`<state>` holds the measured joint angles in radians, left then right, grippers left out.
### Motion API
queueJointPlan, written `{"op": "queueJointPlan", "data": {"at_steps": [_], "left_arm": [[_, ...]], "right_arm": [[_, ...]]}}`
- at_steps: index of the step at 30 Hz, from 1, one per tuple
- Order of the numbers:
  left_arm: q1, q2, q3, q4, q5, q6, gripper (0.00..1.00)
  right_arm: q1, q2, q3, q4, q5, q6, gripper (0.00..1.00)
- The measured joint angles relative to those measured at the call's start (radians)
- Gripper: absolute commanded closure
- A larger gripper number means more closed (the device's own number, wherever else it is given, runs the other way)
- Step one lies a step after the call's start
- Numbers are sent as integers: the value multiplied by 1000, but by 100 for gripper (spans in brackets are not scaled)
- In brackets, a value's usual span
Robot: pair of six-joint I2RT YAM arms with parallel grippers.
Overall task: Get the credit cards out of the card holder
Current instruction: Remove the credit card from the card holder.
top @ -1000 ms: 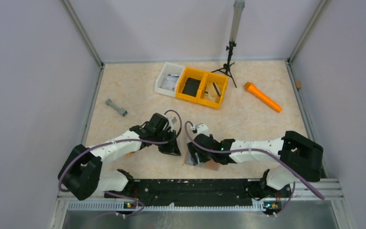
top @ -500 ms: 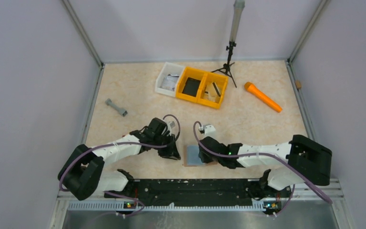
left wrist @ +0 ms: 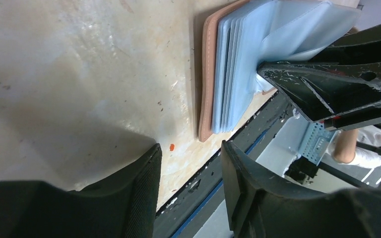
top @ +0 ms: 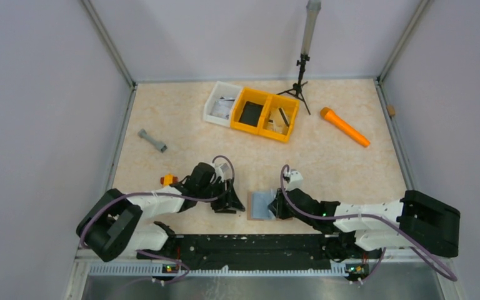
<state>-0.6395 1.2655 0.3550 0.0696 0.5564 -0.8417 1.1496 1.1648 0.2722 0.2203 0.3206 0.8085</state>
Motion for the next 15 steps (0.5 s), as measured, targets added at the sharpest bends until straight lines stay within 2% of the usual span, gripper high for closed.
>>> {"op": "queueJointPlan", "data": {"at_steps": [6,15], "left_arm": [[-25,73,-7,110,36,-50,48],[-51,215,2,301,109,-116,49]], "right_arm": [[-21,-12,-73,122,-33,34,81],[-29,5,-100,198,-68,51,81]]}}
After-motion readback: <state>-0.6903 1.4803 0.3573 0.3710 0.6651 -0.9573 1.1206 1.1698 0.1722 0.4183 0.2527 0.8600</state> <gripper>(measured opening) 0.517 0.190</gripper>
